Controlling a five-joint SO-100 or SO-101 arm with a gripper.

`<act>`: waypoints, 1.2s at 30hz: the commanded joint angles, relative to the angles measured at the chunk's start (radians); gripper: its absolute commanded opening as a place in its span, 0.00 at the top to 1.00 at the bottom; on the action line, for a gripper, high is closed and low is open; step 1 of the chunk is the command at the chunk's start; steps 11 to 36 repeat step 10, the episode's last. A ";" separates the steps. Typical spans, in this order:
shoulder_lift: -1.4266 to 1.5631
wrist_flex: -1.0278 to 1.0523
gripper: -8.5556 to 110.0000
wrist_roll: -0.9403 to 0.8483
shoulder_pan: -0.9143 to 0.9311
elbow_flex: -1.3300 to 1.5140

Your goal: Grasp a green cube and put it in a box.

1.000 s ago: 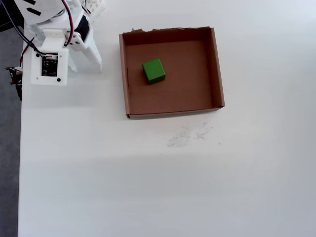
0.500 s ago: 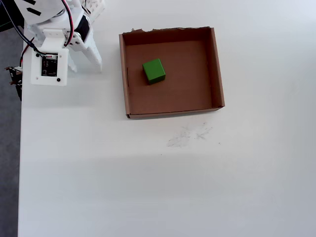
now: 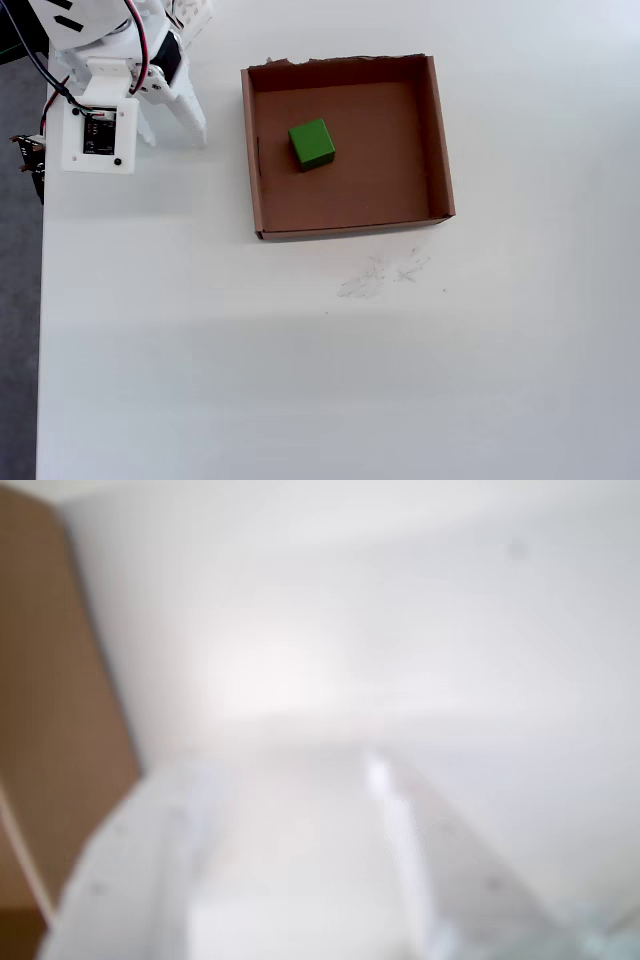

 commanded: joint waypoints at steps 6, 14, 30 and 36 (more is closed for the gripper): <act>-0.006 0.005 0.74 0.005 -0.006 -0.005; -0.006 0.005 0.74 0.006 -0.006 -0.005; -0.006 0.005 0.74 0.006 -0.006 -0.005; -0.006 0.005 0.74 0.006 -0.006 -0.005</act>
